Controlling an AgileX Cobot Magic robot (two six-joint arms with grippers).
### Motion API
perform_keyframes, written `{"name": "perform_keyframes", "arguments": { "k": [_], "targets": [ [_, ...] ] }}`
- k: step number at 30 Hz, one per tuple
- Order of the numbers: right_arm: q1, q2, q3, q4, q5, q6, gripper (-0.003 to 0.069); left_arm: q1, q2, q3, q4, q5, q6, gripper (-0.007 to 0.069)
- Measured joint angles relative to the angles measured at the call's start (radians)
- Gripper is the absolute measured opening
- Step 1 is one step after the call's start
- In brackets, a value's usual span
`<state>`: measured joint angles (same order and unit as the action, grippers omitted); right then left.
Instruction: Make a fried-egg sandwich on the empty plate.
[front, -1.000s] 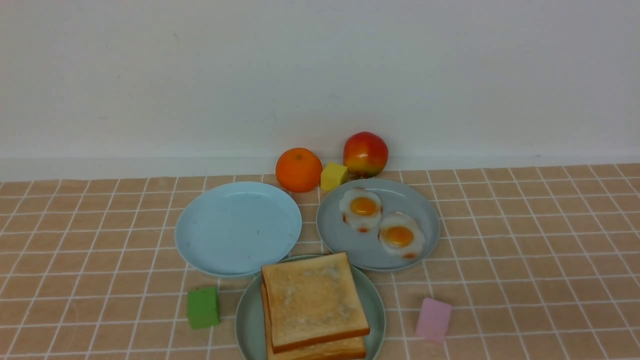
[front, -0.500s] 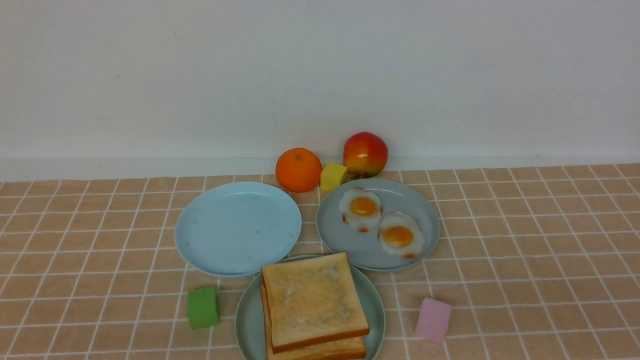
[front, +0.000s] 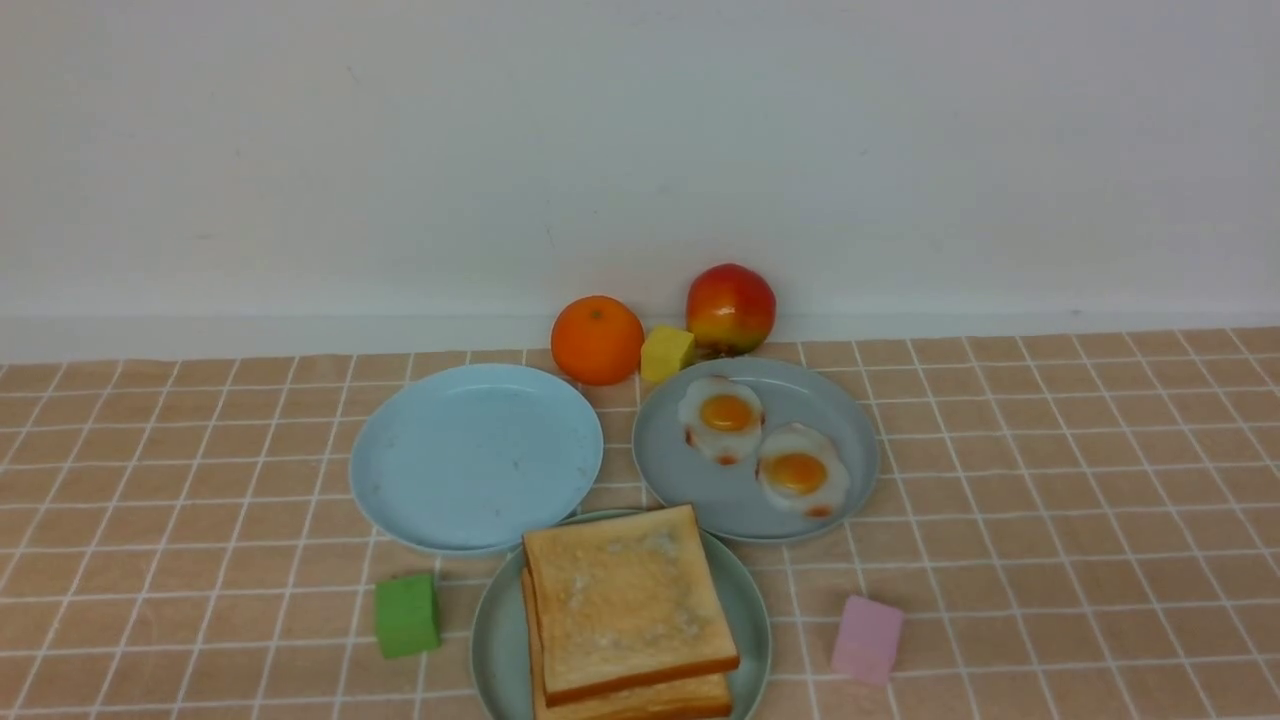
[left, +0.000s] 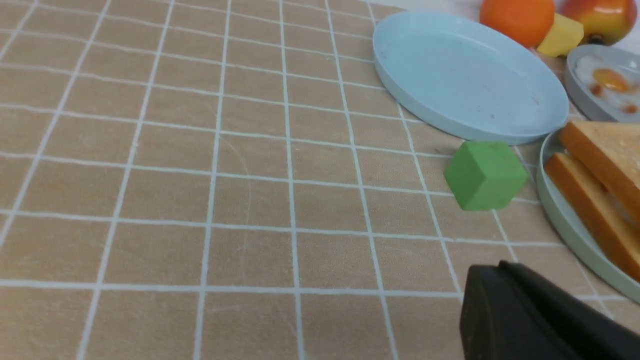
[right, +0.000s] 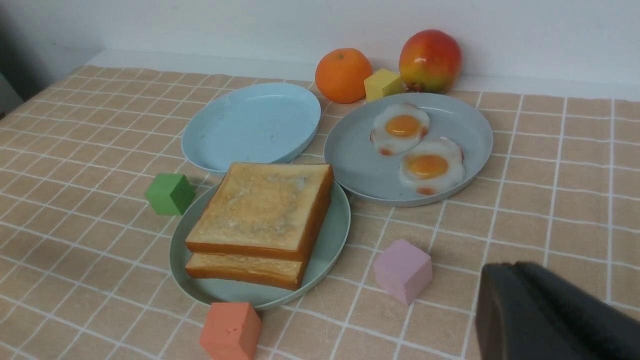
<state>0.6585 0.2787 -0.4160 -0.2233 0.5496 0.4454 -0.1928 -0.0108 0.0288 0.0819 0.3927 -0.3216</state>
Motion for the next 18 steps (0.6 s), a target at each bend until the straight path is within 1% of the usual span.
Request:
{"name": "perform_keyframes", "arguments": {
  "k": [5,18],
  "targets": [
    [0.000,0.000,0.000,0.000,0.000,0.000,0.0035,0.000,0.000,0.000,-0.001,0.002,0.022,0.0008],
    [0.000,0.000,0.000,0.000,0.001,0.000,0.0052,0.000,0.000,0.000,-0.005,0.000,0.024,0.0021]
  ]
}}
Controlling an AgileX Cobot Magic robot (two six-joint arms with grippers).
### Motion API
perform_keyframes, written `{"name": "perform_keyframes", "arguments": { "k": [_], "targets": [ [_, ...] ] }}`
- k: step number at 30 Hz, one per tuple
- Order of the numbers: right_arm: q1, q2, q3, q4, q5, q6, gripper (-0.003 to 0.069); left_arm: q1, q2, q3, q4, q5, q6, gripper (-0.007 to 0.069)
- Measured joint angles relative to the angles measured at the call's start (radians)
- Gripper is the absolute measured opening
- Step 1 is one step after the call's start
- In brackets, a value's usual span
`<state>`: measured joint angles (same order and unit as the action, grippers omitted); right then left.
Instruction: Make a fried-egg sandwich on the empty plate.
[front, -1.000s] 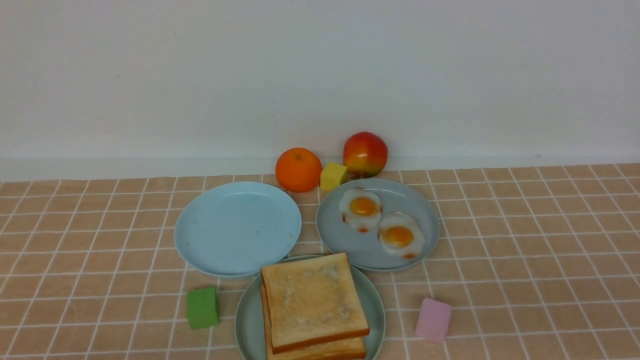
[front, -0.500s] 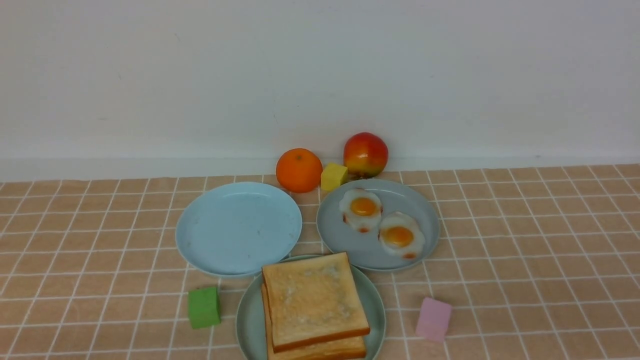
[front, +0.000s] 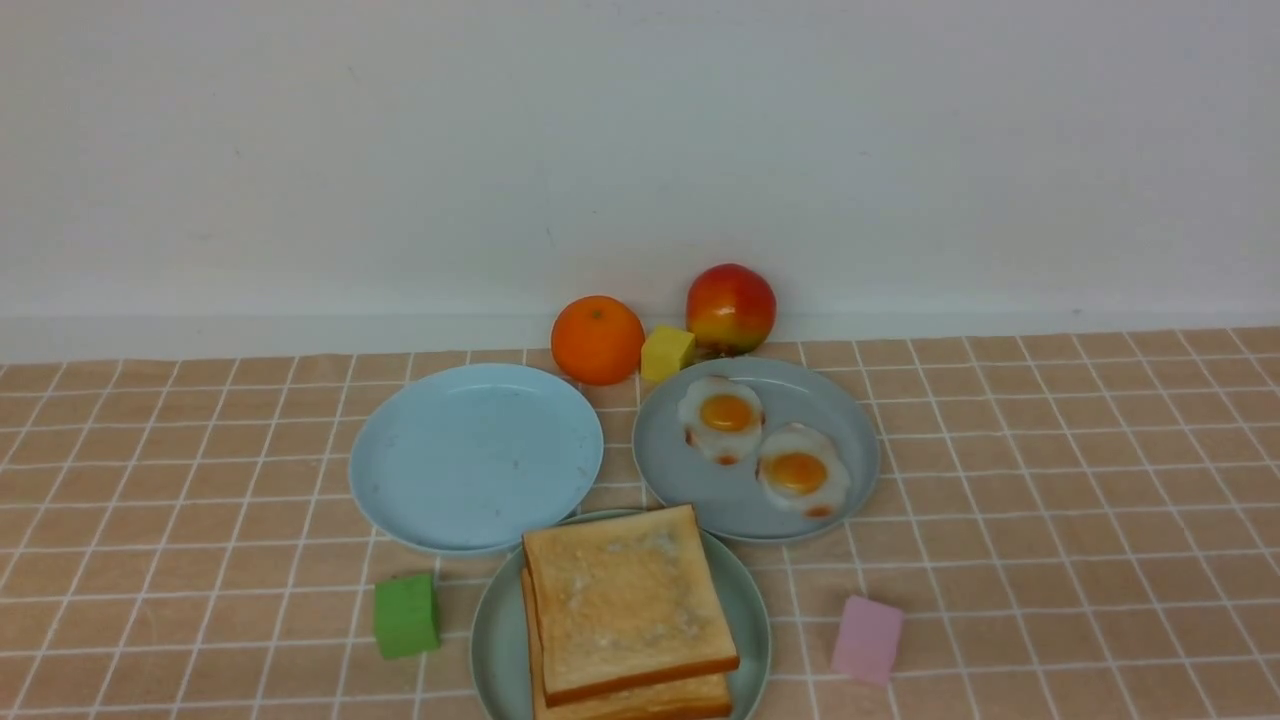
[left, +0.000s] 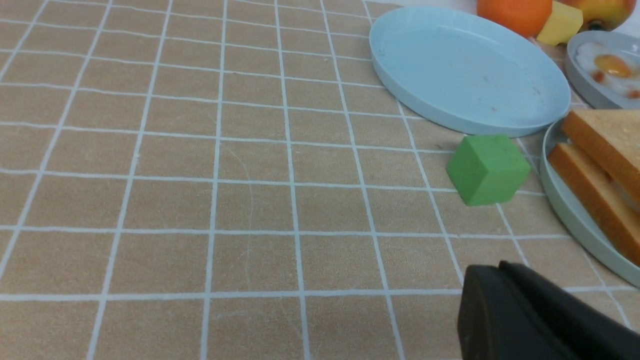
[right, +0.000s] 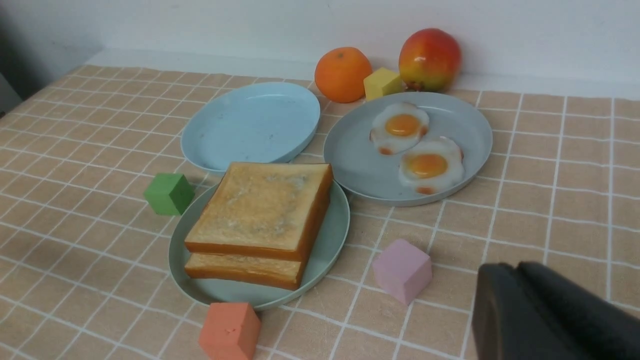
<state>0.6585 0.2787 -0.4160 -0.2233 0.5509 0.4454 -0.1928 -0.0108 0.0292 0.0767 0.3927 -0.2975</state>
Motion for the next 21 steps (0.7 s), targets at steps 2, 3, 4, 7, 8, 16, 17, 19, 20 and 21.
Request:
{"name": "perform_keyframes", "arguments": {
  "k": [2,3,4,7,8,16,17,19,20,21],
  "targets": [
    [0.000,0.000,0.000,0.000,0.001,0.000,0.0053,0.000,0.000,0.000,0.000,0.000,0.000,0.0022],
    [0.000,0.000,0.000,0.000,0.001,0.000,0.0053,0.000,0.000,0.000,0.000,0.000,0.000,0.0023],
    [0.000,0.000,0.000,0.000,0.001,0.000,0.0053,0.000,0.000,0.000,0.000,0.000,0.000,0.0024],
    [0.000,0.000,0.000,0.000,0.001,0.000,0.0057,0.000,0.000,0.001,-0.001,0.000,0.000,0.0029],
    [0.000,0.000,0.000,0.000,0.001,0.000,0.0058,0.000,0.000,0.001,-0.001,0.000,0.000,0.0031],
    [0.000,0.000,0.000,0.002,0.001,0.000,0.0068,0.000,0.000,0.001,-0.001,-0.001,0.000,0.0039],
    [0.000,0.000,0.000,0.002,0.001,0.000,0.0070,0.000,0.000,0.001,-0.001,-0.001,0.000,0.0039],
    [0.000,0.000,0.000,0.001,0.001,0.000,0.0072,0.000,0.000,0.001,-0.001,-0.001,0.000,0.0039],
    [0.000,0.000,0.000,0.000,0.001,0.000,0.0074,0.000,0.000,0.001,-0.001,-0.001,0.000,0.0040],
    [0.000,0.000,0.000,0.000,0.001,0.000,0.0075,0.000,0.000,0.001,-0.001,-0.001,0.000,0.0042]
  ]
}}
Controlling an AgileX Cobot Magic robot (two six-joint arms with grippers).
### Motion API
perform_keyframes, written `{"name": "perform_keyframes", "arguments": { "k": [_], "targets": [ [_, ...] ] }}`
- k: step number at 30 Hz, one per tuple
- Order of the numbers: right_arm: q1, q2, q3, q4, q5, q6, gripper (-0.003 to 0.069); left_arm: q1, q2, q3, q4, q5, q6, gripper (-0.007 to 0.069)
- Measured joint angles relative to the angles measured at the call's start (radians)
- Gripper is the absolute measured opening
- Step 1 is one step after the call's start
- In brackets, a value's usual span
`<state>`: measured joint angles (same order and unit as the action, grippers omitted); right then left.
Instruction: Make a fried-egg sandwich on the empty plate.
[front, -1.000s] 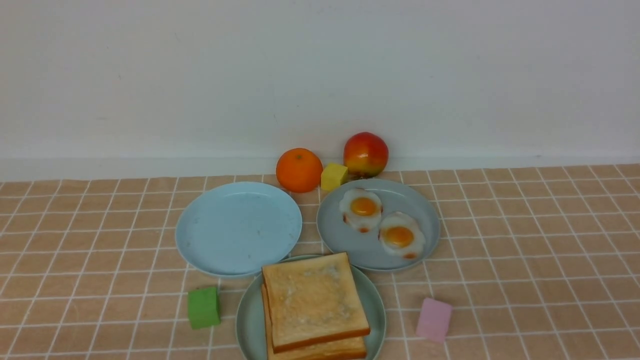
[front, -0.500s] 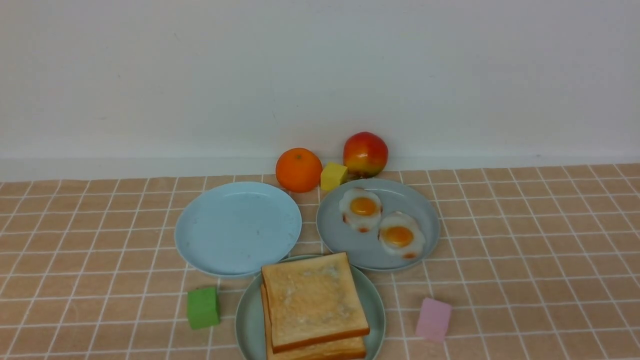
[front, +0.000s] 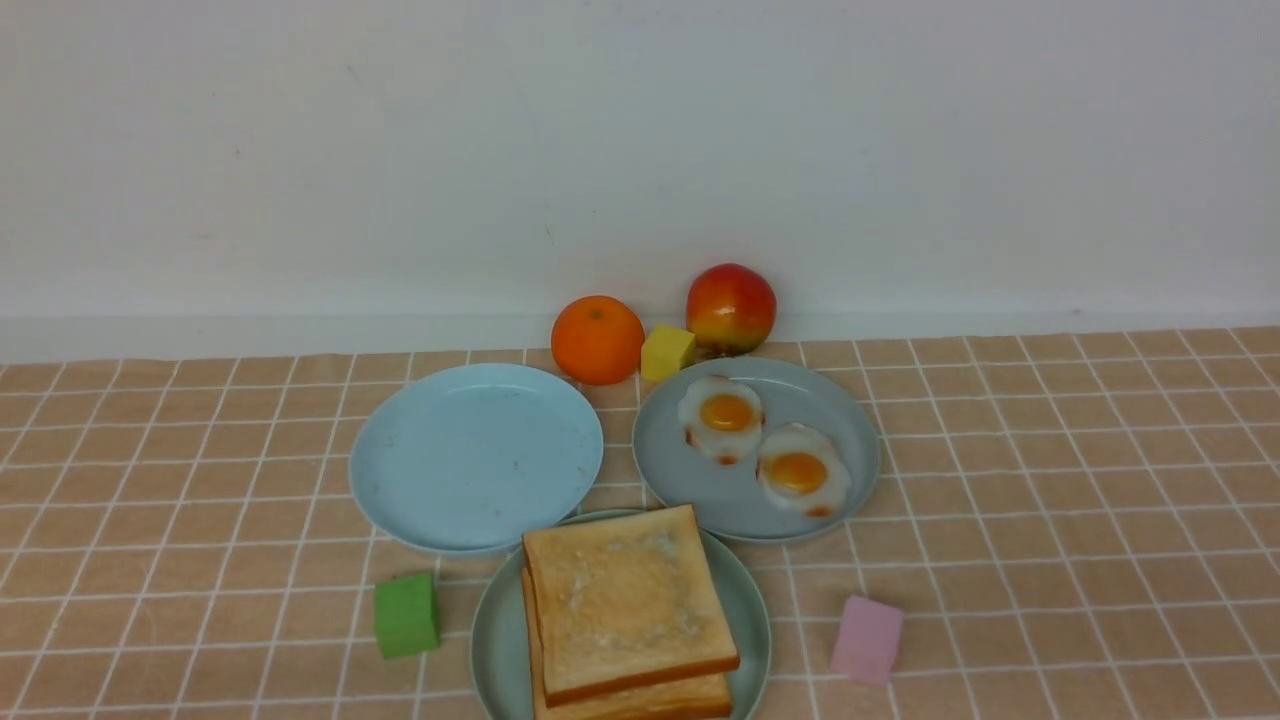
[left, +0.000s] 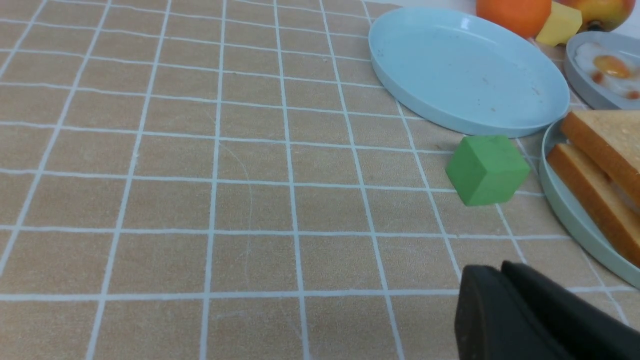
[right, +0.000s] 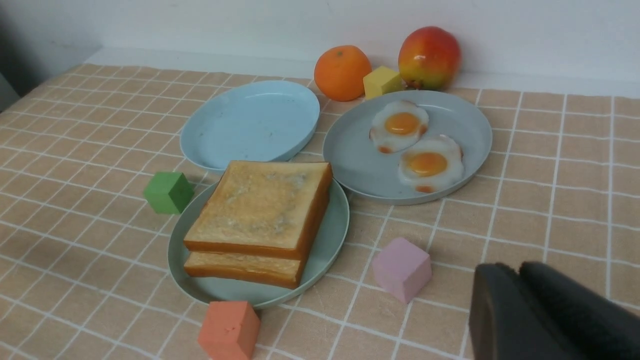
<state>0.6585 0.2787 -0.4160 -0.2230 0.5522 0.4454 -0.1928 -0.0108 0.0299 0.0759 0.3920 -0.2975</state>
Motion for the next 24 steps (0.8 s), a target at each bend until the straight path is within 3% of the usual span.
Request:
{"name": "perform_keyframes", "arguments": {
  "k": [20,24],
  "targets": [
    [-0.057,-0.002,0.051,-0.020,0.066,0.000,0.0096,0.000,0.000,0.000,0.000,0.000,0.000,0.0046],
    [-0.137,-0.071,0.106,0.002,0.056,-0.001,0.0096,0.000,0.000,0.000,0.000,0.000,0.000,0.0046]
  ]
}}
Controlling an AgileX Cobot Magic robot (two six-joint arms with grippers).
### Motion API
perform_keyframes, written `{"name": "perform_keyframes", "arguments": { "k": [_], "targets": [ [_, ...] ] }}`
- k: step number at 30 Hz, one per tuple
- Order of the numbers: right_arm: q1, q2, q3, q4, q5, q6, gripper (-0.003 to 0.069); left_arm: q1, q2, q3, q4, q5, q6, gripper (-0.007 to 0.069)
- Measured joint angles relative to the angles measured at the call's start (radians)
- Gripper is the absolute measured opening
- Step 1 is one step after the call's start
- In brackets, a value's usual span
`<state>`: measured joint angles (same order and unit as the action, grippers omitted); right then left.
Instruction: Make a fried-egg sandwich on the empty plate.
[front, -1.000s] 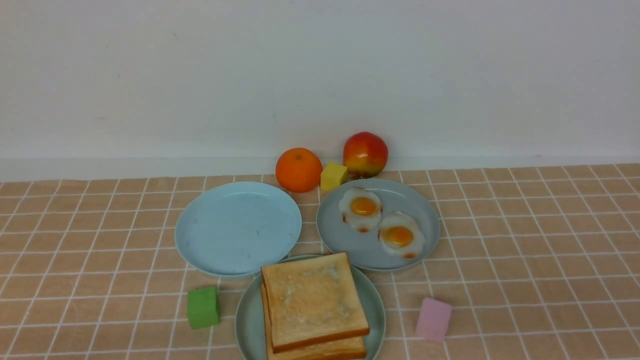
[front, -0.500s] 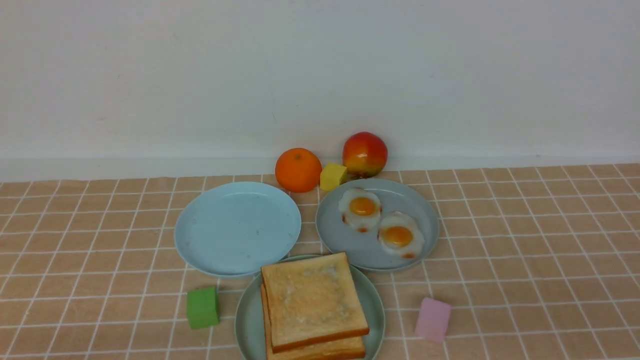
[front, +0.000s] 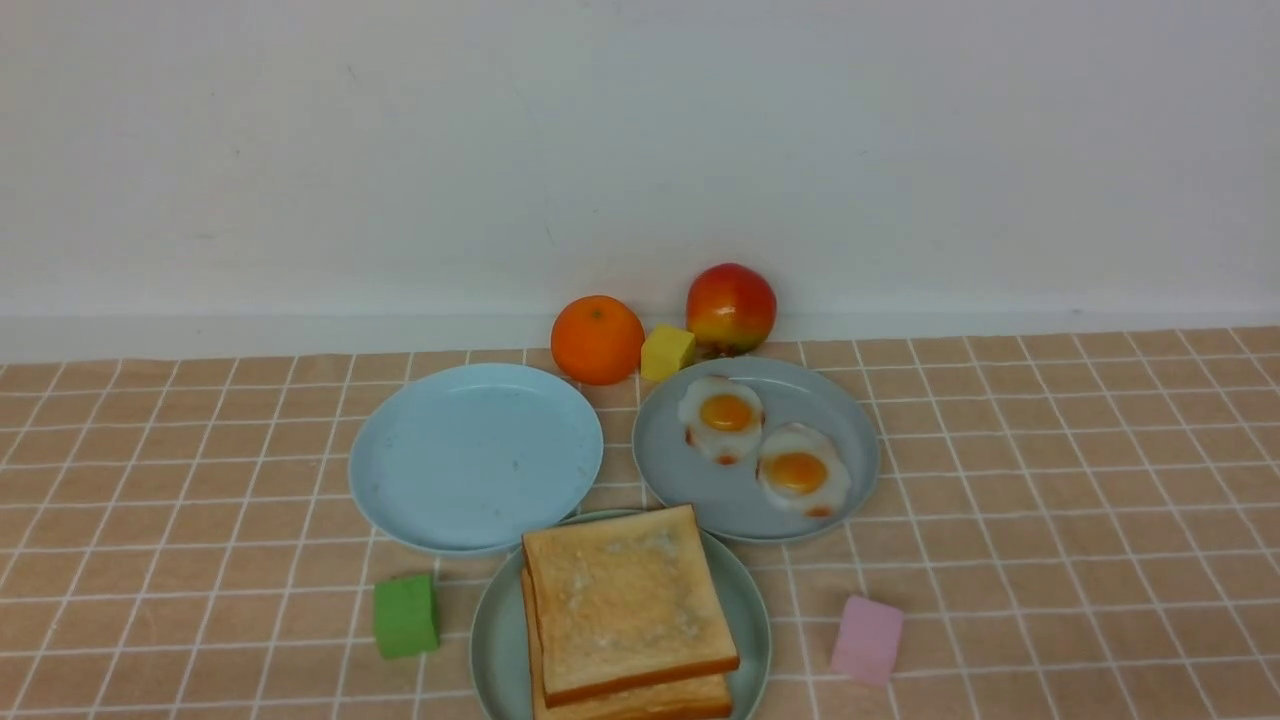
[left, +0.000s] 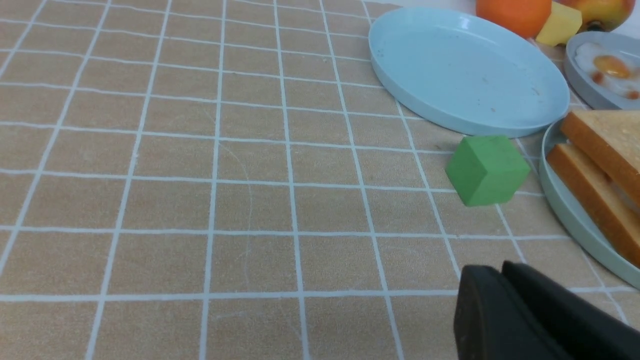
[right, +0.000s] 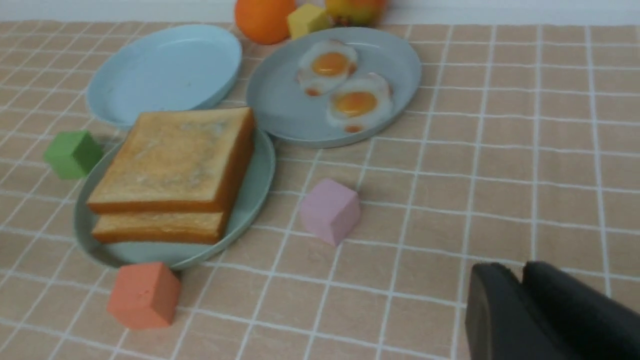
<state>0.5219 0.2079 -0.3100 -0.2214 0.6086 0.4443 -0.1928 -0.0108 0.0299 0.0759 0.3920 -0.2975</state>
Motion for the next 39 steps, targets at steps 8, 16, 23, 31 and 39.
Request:
{"name": "perform_keyframes", "arguments": {
  "k": [8,16,23,31,39],
  "targets": [
    [-0.337,-0.187,0.214,0.142,-0.135,-0.257,0.0106,0.000,0.000,0.000,0.000,0.000,0.000,0.0046],
    [-0.499,-0.219,0.321,0.308,-0.207,-0.513,0.0111,0.000,0.000,0.000,-0.001,-0.001,0.000,0.0046],
    [-0.519,-0.219,0.323,0.308,-0.215,-0.539,0.0115,0.000,0.000,0.000,-0.001,-0.001,0.000,0.0054],
    [-0.520,-0.219,0.324,0.305,-0.217,-0.543,0.0121,0.000,0.000,0.000,-0.001,-0.001,0.000,0.0059],
    [-0.520,-0.219,0.324,0.305,-0.218,-0.543,0.0124,0.000,0.000,0.000,-0.001,-0.001,0.000,0.0070]
  ]
}}
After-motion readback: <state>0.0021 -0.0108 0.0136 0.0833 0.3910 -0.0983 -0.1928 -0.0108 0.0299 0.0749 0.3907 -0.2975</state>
